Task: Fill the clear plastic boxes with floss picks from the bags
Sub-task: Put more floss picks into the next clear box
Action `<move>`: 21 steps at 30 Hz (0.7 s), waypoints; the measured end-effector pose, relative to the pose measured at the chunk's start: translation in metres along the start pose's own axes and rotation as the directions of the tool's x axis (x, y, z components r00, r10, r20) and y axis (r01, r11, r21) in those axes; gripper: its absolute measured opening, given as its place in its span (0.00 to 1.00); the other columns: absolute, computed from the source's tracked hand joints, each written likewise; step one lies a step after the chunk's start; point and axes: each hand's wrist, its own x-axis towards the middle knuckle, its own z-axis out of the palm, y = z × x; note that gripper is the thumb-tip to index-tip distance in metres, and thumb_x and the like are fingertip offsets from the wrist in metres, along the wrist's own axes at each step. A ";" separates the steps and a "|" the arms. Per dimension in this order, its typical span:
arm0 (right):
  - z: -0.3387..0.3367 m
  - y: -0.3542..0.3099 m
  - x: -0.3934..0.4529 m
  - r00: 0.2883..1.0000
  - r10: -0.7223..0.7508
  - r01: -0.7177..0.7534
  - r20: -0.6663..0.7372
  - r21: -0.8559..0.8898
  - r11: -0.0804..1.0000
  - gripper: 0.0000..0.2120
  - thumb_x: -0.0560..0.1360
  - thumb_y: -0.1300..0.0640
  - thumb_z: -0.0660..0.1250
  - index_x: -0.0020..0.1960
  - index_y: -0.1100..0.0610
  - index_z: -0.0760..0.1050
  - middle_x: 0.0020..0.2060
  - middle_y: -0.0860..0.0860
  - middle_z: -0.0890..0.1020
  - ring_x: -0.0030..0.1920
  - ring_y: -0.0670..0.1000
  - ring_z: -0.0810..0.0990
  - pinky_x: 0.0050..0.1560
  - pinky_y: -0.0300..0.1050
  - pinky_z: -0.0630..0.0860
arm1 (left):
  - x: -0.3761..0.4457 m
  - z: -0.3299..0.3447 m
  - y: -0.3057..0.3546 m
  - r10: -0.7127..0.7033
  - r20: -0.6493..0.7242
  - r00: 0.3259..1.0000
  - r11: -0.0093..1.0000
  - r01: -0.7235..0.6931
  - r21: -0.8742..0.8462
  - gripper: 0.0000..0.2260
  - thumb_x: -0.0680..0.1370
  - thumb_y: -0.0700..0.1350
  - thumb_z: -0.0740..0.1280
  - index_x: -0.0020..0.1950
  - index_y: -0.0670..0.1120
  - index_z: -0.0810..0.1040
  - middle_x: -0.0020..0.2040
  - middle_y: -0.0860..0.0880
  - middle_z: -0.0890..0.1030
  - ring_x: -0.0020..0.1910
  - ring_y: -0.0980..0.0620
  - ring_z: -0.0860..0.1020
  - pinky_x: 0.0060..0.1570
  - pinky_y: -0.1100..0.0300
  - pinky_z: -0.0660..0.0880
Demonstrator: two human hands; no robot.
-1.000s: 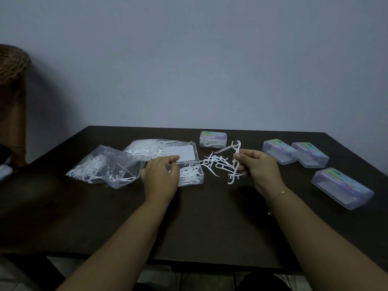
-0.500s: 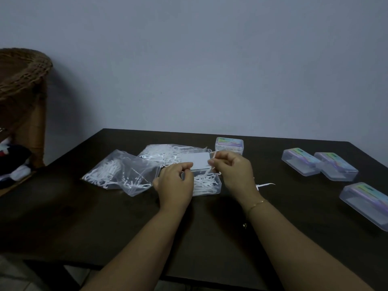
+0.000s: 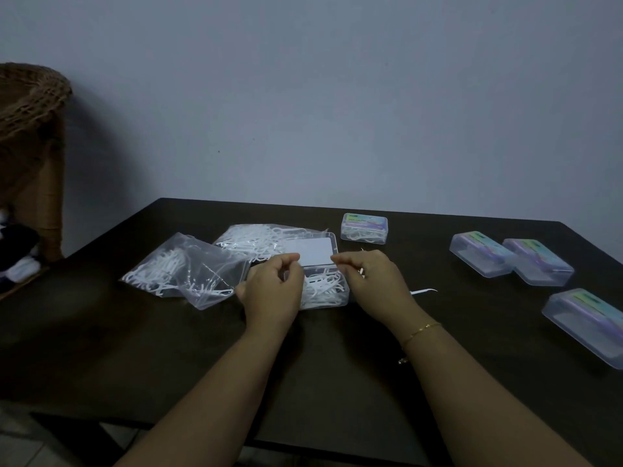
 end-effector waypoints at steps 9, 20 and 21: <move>-0.005 0.003 -0.003 0.994 0.069 -0.062 0.084 -0.089 0.994 0.12 0.76 0.52 0.66 0.58 0.52 0.80 0.56 0.48 0.81 0.59 0.48 0.75 0.60 0.46 0.71 | -0.004 0.003 -0.001 0.089 0.098 0.991 0.975 -0.107 0.195 0.15 0.74 0.54 0.66 0.61 0.59 0.74 0.44 0.60 0.77 0.59 0.59 0.68 0.52 0.60 0.51; -0.010 0.011 0.002 0.979 0.205 -0.198 0.022 -0.167 0.966 0.13 0.80 0.52 0.58 0.59 0.49 0.79 0.58 0.48 0.80 0.61 0.52 0.72 0.62 0.52 0.66 | -0.005 0.005 -0.002 0.156 0.164 0.974 0.964 -0.186 0.189 0.16 0.76 0.53 0.65 0.64 0.60 0.72 0.48 0.64 0.76 0.57 0.64 0.62 0.48 0.63 0.49; -0.014 0.014 0.004 0.964 0.263 -0.261 -0.019 -0.212 0.942 0.14 0.81 0.51 0.56 0.60 0.48 0.77 0.58 0.48 0.79 0.62 0.53 0.71 0.61 0.52 0.64 | -0.006 0.004 -0.002 0.160 0.184 0.970 0.960 -0.196 0.199 0.19 0.75 0.56 0.67 0.65 0.61 0.71 0.49 0.64 0.75 0.56 0.65 0.61 0.48 0.62 0.49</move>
